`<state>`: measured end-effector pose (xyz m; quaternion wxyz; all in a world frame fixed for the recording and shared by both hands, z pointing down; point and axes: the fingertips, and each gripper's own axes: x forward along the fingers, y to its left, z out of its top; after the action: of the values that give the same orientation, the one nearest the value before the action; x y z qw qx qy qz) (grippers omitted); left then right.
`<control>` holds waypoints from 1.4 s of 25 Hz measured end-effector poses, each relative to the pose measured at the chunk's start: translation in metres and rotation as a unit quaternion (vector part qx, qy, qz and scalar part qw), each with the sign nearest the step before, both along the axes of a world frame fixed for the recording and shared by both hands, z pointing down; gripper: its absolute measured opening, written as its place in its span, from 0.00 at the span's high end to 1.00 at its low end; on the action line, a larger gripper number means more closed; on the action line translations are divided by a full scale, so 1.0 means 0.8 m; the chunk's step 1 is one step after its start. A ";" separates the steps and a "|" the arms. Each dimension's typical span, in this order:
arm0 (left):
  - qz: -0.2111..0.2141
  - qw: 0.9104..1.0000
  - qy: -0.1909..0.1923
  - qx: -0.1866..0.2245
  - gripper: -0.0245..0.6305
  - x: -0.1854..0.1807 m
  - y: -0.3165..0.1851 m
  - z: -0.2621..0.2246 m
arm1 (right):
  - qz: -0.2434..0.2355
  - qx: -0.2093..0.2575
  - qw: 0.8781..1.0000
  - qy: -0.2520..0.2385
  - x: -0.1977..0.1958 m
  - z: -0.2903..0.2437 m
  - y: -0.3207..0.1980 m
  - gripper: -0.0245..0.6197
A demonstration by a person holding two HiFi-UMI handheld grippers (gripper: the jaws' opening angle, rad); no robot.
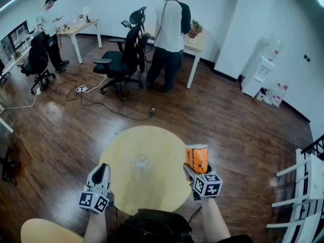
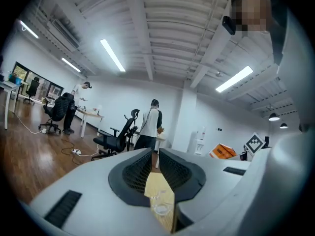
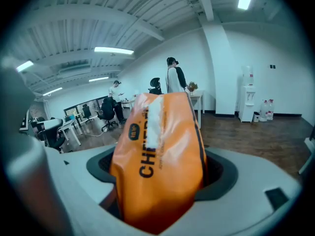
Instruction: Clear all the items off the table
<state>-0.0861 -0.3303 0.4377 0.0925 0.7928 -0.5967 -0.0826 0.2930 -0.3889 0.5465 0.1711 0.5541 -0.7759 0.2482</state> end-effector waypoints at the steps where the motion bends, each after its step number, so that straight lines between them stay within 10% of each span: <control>1: -0.005 1.000 -0.001 0.007 0.91 -0.004 0.005 -0.011 | -0.002 0.006 1.000 -0.004 -0.002 -0.008 0.003 0.28; 10: -0.096 0.993 -0.012 0.061 0.91 -0.013 0.088 -0.044 | -0.088 0.068 0.993 -0.030 -0.027 -0.060 0.006 0.28; 18: -0.235 0.970 -0.017 0.056 0.91 -0.012 0.236 -0.042 | -0.253 0.107 0.959 -0.071 -0.133 -0.097 0.024 0.28; 35: -0.543 0.835 -0.033 0.085 0.91 -0.080 0.650 -0.062 | -0.603 0.096 0.781 -0.132 -0.486 -0.126 0.349 0.28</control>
<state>-0.1499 0.1898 0.3885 -0.0546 0.3483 -0.9247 -0.1439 -0.0959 -0.1095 0.4461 0.1279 -0.0514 -0.9864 0.0898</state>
